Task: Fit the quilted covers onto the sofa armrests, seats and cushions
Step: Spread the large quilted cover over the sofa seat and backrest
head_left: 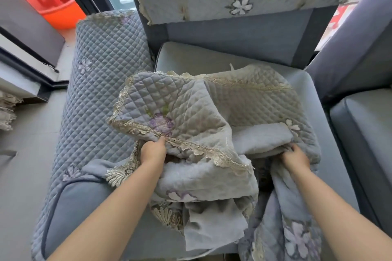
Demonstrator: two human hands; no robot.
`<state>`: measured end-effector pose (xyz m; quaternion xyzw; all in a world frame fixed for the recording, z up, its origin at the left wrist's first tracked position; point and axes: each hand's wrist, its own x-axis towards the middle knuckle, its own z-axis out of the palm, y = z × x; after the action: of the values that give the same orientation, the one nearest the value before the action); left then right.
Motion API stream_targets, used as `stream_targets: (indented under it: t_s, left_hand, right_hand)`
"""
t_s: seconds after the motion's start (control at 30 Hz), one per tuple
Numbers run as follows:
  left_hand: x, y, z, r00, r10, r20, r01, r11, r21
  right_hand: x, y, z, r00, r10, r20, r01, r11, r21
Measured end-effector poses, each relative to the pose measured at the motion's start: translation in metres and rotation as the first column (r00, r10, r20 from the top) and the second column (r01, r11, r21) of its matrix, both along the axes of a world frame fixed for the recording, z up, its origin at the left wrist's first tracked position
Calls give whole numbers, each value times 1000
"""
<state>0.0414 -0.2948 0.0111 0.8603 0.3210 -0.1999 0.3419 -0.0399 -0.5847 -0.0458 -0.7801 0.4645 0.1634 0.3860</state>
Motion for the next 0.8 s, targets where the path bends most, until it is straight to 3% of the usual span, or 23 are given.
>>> stream_targets:
  t_s: [0.07,0.13,0.27,0.4,0.5,0.53,0.6,0.7,0.8]
  left_hand:
    - [3,7,20,983,-124,138,127,992,-13]
    - [16,9,49,924,-237,301,249,969,-1]
    - [35,-5,126,742,-364,564,441,898,-1]
    - [36,-32,202,579,-375,724,560,828,-19]
    - [24,-40,246,552,-284,784,608,780,-146]
    - [19,-39,253,549,-284,786,631,757,-167]
    - [12,-34,255,544,-285,789,640,749,-170]
    - [11,-21,231,576,-353,737,607,789,-96]
    - [11,-9,184,677,-539,501,603,797,42]
  right_hand:
    - [19,-6,22,968,-197,154,181,977,108]
    - [46,-9,57,910,-262,322,227,963,142]
    - [92,-5,142,856,90,509,13,981,-196]
    - [131,-8,243,691,483,537,-135,817,-560]
    - [157,-24,299,550,691,468,-238,668,-706]
    - [166,-32,310,550,712,437,-255,641,-724]
    - [182,-42,323,644,720,261,-295,548,-783]
    - [182,-43,299,756,641,-136,-474,392,-788]
    - [162,-33,227,703,607,-371,-656,352,-668]
